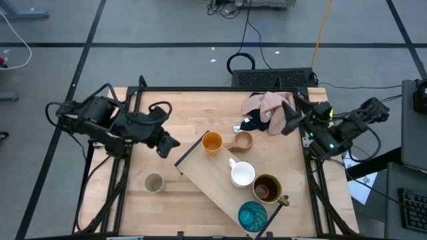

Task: Stack small to large cups/mugs on shelf
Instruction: Put the brown wooden mug on the shelf

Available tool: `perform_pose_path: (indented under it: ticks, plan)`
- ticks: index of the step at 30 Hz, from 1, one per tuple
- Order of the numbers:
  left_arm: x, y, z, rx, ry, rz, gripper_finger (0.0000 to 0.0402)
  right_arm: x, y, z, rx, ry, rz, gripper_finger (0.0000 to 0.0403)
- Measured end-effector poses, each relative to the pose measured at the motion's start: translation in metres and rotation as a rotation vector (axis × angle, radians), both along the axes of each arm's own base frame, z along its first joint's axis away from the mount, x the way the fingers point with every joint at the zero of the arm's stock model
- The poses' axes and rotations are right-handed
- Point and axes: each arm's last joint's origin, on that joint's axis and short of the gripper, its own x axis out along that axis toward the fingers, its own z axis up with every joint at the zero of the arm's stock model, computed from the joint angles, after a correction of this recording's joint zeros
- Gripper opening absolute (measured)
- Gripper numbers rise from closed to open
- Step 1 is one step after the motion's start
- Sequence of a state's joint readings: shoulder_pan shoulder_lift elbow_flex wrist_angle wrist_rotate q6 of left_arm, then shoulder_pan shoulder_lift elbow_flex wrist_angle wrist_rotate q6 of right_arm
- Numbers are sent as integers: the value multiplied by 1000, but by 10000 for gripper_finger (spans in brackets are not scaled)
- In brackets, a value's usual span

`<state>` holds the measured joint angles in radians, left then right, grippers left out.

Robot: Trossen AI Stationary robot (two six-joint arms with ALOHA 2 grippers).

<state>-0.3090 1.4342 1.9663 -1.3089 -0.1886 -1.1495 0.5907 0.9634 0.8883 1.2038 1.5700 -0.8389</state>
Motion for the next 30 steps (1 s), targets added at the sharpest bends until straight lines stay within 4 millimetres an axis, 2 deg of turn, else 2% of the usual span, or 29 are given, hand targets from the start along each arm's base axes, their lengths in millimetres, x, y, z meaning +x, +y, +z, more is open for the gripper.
perform_pose_path:
  ticks: [5, 11, 14, 17, 20, 22, 26, 30]
  plan:
    - [9, 9, 8, 49, -111, 69, 37, 9, -15, -15, -5, 8, -111, 242]
    - [19, 21, 19, 152, -245, 29, 37, 14, -24, -29, 98, -176, -179, 236]
    - [22, 23, 22, 212, -275, -71, 37, 14, -18, -30, 137, -238, -144, 236]
    - [23, 26, 22, 256, -278, -140, 37, 14, -5, -27, 120, -192, -70, 236]
    - [22, 29, 22, 285, -281, -171, 37, 14, 8, -12, 57, -85, -6, 235]
    - [22, 30, 23, 302, -281, -187, 37, 16, 12, 7, 37, -53, 5, 235]
    - [23, 34, 22, 326, -277, -193, 37, 21, 15, 47, 2, -4, 5, 235]
    - [23, 40, 22, 332, -273, -172, 37, 21, 12, 72, 7, -10, -8, 233]
